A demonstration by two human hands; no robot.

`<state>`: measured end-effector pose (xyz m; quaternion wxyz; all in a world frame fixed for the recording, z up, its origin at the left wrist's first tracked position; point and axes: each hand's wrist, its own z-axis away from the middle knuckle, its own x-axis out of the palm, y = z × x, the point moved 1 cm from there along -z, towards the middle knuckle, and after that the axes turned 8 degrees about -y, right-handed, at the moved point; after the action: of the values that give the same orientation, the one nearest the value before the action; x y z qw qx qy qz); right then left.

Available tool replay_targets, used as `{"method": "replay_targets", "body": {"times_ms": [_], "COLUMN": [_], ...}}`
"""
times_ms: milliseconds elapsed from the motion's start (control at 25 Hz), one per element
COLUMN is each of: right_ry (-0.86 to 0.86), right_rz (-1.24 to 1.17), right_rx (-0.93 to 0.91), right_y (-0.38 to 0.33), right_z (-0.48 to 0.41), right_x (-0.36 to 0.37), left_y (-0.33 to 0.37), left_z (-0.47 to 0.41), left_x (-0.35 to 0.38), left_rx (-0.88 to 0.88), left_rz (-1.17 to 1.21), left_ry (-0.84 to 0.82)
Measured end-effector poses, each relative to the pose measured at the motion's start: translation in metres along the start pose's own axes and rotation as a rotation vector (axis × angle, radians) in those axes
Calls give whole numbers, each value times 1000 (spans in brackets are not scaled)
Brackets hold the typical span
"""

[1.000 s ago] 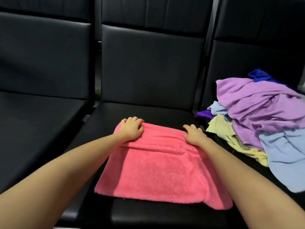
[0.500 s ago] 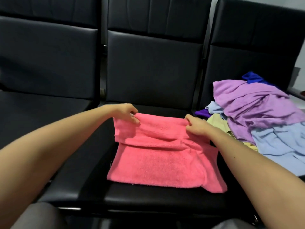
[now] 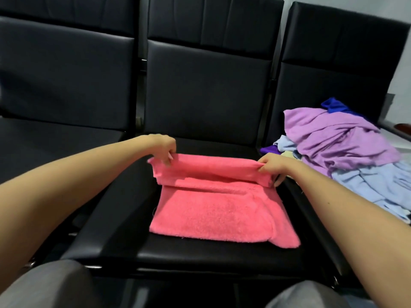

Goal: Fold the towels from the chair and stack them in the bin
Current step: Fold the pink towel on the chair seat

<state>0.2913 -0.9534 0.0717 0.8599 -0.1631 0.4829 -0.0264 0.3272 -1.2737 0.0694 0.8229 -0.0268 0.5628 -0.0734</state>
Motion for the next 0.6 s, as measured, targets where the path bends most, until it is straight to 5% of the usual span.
{"method": "replay_targets", "body": {"times_ms": [120,200,360,520,600], "right_ry": [-200,-128,189,451,661], "right_rz": [-214,-401,-889,-900,-833], "right_rx": [93,94,-21,-159,-227], "right_y": [-7,-11,-19,-36,-48], "right_z": [-1,-12,-37,-65,-73], "right_x": [6,7,-10,-59,-96], "left_y": [0,-4,-17,-26,-37], "left_z": [-1,-5,-33,-55,-60], "left_x": [6,8,9,-29,-72], "left_rx": [27,-36,-214,-229,-178], "left_rz": [208,348,752,1087,1090], "left_ry": [-239,-222,6,208,511]}}
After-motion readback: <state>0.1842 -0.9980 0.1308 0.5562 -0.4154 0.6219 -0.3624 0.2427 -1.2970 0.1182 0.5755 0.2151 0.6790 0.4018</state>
